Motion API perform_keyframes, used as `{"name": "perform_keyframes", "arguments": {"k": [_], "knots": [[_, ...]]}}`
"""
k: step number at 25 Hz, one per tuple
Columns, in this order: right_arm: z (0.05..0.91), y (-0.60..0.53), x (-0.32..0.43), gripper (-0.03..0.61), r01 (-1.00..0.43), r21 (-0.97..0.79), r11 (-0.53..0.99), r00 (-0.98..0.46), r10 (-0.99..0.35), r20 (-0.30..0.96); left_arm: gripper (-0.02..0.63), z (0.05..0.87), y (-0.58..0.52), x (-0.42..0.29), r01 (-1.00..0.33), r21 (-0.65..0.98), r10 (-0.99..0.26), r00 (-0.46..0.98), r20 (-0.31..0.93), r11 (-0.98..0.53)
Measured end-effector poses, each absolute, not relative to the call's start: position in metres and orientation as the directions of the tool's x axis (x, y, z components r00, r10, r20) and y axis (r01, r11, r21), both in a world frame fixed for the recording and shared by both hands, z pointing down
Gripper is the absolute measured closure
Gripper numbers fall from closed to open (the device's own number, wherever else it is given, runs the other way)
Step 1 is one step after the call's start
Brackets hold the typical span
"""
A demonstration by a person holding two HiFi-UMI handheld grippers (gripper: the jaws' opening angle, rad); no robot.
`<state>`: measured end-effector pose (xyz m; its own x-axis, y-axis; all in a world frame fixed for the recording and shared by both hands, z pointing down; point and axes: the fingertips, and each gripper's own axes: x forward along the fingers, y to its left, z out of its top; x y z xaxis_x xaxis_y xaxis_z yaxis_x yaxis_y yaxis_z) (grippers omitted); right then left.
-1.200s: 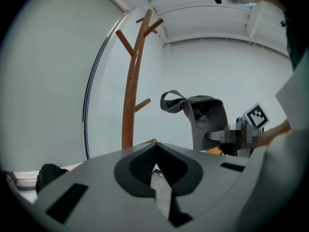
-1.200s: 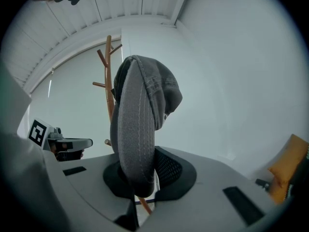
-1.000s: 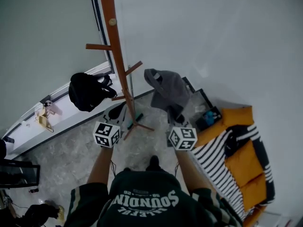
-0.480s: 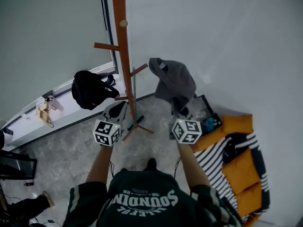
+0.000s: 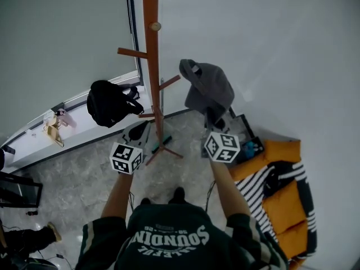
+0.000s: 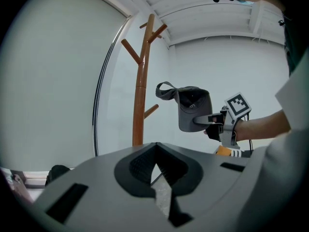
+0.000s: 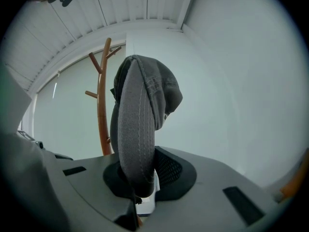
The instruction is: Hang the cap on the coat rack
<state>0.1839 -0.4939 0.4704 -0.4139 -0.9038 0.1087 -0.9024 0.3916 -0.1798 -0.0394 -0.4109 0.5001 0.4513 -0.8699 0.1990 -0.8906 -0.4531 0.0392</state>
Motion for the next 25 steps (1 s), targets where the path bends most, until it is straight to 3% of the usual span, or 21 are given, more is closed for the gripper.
{"name": "perform_keyframes", "arguments": {"k": [25], "knots": [[0.523,-0.533,0.180,0.552,-0.920,0.024,0.392,-0.382,-0.907,0.178,0.614,0.517,-0.407,-0.065,-0.920,0.046,-0.885,0.388,0.258,-0.390]]}}
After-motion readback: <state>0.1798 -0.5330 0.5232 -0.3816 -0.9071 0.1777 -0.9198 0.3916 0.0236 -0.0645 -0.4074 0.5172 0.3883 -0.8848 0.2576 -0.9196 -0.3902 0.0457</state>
